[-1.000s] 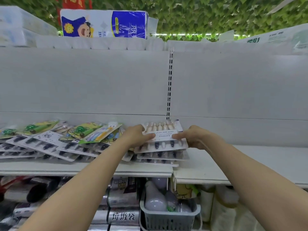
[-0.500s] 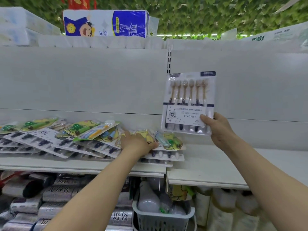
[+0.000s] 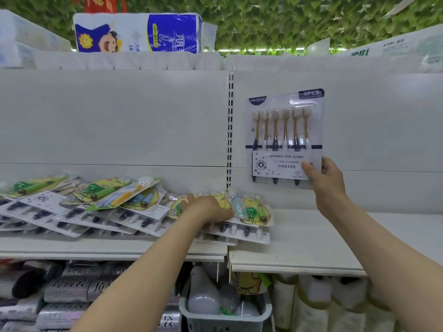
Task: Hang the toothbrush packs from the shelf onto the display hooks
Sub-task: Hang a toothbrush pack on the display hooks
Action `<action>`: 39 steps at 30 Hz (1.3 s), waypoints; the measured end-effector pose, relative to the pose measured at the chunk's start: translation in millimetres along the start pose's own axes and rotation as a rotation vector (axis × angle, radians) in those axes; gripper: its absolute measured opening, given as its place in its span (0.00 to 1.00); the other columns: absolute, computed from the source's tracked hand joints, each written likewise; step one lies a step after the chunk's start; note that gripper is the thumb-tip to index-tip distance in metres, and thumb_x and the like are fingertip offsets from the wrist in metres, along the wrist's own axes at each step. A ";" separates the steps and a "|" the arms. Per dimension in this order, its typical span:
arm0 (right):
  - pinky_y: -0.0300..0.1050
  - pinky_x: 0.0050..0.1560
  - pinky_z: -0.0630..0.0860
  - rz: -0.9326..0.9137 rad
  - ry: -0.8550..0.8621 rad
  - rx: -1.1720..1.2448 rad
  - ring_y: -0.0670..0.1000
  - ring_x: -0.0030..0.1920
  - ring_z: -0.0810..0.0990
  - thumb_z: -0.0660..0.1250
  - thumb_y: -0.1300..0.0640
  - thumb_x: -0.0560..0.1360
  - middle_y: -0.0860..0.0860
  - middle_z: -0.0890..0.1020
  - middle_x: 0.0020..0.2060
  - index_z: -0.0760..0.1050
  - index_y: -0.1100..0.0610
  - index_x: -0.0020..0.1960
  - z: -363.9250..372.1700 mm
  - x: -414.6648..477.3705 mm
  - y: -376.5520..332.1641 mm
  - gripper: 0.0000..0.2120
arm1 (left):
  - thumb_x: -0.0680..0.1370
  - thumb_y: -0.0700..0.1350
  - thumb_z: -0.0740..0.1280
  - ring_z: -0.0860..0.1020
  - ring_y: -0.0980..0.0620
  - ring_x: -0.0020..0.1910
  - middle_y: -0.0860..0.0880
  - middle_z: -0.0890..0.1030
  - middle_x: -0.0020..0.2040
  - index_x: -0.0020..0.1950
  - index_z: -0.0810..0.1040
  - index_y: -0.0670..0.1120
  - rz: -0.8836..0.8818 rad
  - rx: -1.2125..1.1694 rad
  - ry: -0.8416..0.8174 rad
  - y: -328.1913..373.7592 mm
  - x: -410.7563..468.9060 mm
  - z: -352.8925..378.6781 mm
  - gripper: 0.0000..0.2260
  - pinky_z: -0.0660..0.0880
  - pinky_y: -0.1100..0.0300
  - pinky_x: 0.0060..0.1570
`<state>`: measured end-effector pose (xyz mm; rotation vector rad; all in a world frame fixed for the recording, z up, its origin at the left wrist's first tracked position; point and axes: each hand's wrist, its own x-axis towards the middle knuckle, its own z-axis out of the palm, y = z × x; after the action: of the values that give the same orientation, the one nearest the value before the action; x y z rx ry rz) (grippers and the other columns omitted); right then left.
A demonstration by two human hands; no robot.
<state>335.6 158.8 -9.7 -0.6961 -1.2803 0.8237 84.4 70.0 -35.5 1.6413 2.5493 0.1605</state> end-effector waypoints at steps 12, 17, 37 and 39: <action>0.57 0.63 0.77 0.032 -0.006 0.039 0.59 0.58 0.82 0.71 0.59 0.78 0.55 0.84 0.54 0.78 0.53 0.55 -12.5 4.4 -3.2 0.07 | 0.70 0.80 0.50 0.53 0.37 0.77 0.43 0.70 0.73 0.69 0.74 0.47 -0.072 0.020 0.084 27.2 -6.1 -8.1 0.44 0.58 0.42 0.70; 0.56 0.64 0.77 0.051 0.013 0.068 0.57 0.58 0.82 0.70 0.59 0.78 0.53 0.84 0.53 0.78 0.55 0.59 -19.3 2.7 -3.6 0.10 | 0.69 0.78 0.57 0.61 0.39 0.71 0.42 0.75 0.65 0.60 0.77 0.47 -0.051 0.014 0.147 30.4 -5.2 -13.8 0.39 0.66 0.50 0.62; 0.47 0.59 0.79 0.009 0.075 0.070 0.53 0.56 0.83 0.69 0.59 0.78 0.52 0.84 0.54 0.78 0.58 0.62 -24.7 -13.9 -21.3 0.12 | 0.79 0.52 0.65 0.77 0.42 0.53 0.44 0.80 0.52 0.52 0.76 0.45 0.181 -0.267 0.356 44.6 -12.6 4.7 0.11 0.73 0.55 0.43; 0.49 0.60 0.79 -0.013 0.109 0.106 0.51 0.54 0.83 0.69 0.58 0.79 0.51 0.84 0.53 0.78 0.57 0.61 -21.3 -9.6 -28.4 0.11 | 0.79 0.54 0.66 0.78 0.44 0.47 0.46 0.80 0.47 0.49 0.75 0.47 0.148 -0.434 0.356 32.8 -12.7 -3.3 0.11 0.73 0.56 0.43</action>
<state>359.7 135.3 5.2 -0.6390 -1.1344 0.8262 118.6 71.8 -27.1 1.7362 2.3707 1.0226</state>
